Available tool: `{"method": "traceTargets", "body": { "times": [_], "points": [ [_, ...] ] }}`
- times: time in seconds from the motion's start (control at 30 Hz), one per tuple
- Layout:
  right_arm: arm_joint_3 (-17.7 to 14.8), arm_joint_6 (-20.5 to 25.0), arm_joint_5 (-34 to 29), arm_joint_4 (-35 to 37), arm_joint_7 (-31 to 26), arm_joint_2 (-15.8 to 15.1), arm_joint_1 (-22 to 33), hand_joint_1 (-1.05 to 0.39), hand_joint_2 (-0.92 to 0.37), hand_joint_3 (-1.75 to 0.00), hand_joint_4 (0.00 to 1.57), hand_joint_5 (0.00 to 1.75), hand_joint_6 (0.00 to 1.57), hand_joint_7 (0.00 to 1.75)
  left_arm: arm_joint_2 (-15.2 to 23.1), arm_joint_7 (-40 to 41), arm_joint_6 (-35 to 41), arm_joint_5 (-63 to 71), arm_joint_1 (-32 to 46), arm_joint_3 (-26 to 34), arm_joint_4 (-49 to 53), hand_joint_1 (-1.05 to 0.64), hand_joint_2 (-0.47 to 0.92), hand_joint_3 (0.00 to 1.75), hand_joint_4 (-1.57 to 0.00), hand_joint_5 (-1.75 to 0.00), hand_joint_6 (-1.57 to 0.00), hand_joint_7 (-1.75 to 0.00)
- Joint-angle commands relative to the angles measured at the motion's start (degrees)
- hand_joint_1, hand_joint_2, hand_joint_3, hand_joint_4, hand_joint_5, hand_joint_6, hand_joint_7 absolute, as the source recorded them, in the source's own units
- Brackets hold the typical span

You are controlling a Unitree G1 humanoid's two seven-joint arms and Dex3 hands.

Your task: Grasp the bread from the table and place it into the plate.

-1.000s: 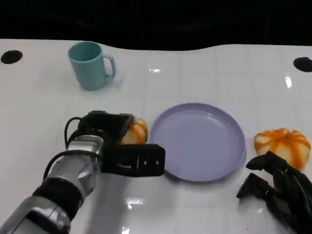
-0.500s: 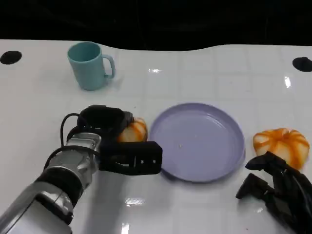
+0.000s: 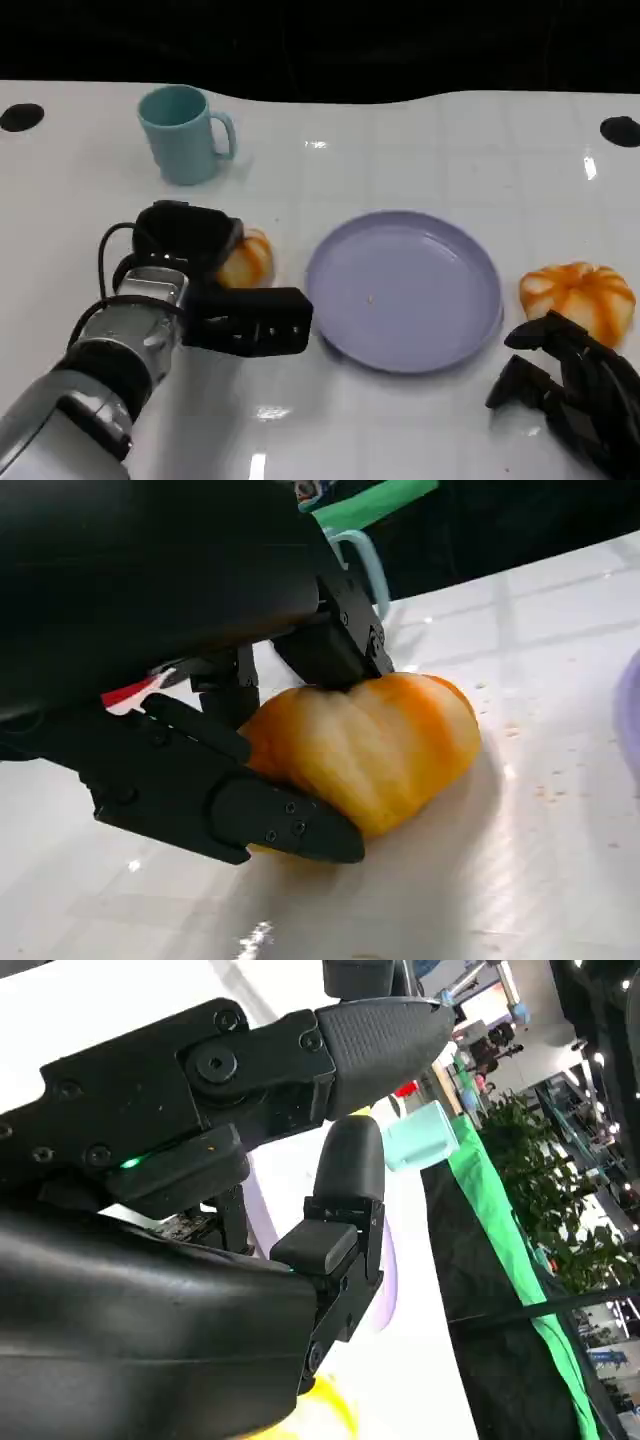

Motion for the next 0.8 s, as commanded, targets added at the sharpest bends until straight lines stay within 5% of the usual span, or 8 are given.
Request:
{"method": "traceTargets", "body": {
  "times": [0.03,0.3,0.33,0.37,0.4,0.47,0.67,0.8],
  "points": [
    [-0.47,0.18,-0.15,1.03,-0.1,-0.89,0.31,-0.55,-0.92,-0.23,0.66,1.56,0.59,1.23,0.88,0.8,0.26,-0.1,0.79,-0.33,-0.78,-0.3,0.92,0.34,-0.74,-1.75,-1.01,-0.31],
    [-0.49,0.13,-0.15,1.1,-0.06,-0.89,0.28,-0.55,-0.92,-0.23,0.65,1.57,0.59,1.24,0.94,0.77,0.33,-0.26,0.82,-0.49,-0.92,-0.3,0.92,0.34,-0.74,-1.75,-0.99,-0.35],
    [-0.47,-0.09,-0.31,1.11,-0.28,-0.86,0.3,-0.55,-0.92,-0.23,0.65,1.57,0.59,1.24,1.84,5.91,-6.92,-4.27,3.05,3.45,-3.33,-0.3,0.92,0.34,-0.74,-1.75,-0.99,-0.35],
    [-0.46,-0.26,-0.44,1.13,-0.45,-0.84,0.31,-0.55,-0.92,-0.22,0.66,1.54,0.59,1.22,2.53,9.83,-12.52,-7.29,4.73,6.45,-5.09,-0.23,0.78,0.67,-0.83,-1.75,-0.81,-1.14],
    [-0.45,-0.38,-0.52,1.14,-0.57,-0.83,0.32,-0.55,-0.92,-0.22,0.66,1.53,0.6,1.21,3.01,12.57,-16.51,-9.33,5.86,8.48,-6.17,-0.21,0.71,0.83,-0.86,-1.75,-0.73,-1.44],
    [-0.43,-0.47,-0.55,1.17,-0.63,-0.83,0.32,-0.55,-0.92,-0.22,0.66,1.51,0.6,1.2,3.33,14.42,-19.6,-10.36,6.45,9.7,-6.28,-0.18,0.64,0.97,-0.89,-1.75,-0.66,-1.68],
    [-0.33,-0.61,-0.67,1.2,-0.97,-0.77,0.33,-0.55,-0.92,-0.22,0.67,1.5,0.6,1.2,2.68,14.77,-23.25,-11.25,5.74,10.63,-6.82,-0.18,0.62,1.02,-0.9,-1.75,-0.65,-1.75],
    [-0.22,-0.69,-0.58,1.28,-0.77,-0.73,0.37,-0.56,-0.92,-0.22,0.67,1.5,0.6,1.19,1.31,14.08,-26.96,-13.34,5.02,12.2,-9.96,-0.16,0.47,1.3,-0.92,-1.75,-0.69,-1.75]
  ]
}}
